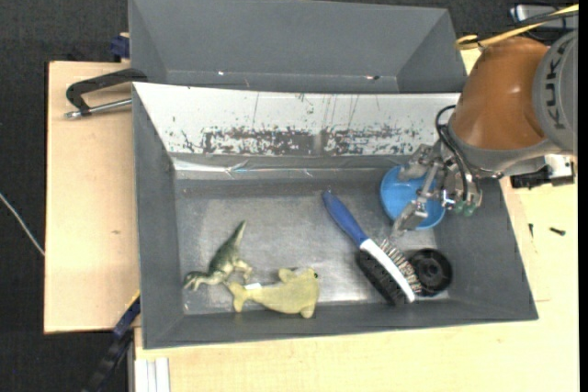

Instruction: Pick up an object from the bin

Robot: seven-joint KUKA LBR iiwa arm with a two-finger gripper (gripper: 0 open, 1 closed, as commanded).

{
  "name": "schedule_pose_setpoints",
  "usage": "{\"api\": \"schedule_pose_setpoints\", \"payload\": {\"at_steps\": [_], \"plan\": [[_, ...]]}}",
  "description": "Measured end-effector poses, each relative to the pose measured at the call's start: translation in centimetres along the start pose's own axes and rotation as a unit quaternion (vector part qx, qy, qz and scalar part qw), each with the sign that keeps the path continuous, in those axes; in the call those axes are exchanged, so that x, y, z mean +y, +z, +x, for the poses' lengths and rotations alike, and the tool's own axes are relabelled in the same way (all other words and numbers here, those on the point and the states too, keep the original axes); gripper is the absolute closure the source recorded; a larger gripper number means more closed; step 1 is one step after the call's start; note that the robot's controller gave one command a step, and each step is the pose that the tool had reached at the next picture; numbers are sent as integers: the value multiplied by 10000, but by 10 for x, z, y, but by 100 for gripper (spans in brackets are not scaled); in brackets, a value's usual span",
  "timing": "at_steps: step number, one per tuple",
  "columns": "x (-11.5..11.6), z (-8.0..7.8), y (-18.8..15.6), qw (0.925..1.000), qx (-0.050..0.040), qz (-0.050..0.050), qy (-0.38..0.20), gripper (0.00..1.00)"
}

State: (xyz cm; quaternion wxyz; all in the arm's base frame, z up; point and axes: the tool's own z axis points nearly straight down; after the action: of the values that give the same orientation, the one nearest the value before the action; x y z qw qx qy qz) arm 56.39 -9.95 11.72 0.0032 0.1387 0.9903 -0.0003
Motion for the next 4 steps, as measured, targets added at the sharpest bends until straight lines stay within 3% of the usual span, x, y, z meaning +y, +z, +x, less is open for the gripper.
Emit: {"api": "schedule_pose_setpoints", "payload": {"at_steps": [1, 2, 3, 4], "plan": [[-9, -5, -9, 9981, 1, -7, 622, 0], [2, 8, 35, 9956, -4, -11, 939, 0], [4, 7, 44, 9953, 11, -7, 968, 0], [4, 7, 40, 9953, 28, -6, 965, 100]]}}
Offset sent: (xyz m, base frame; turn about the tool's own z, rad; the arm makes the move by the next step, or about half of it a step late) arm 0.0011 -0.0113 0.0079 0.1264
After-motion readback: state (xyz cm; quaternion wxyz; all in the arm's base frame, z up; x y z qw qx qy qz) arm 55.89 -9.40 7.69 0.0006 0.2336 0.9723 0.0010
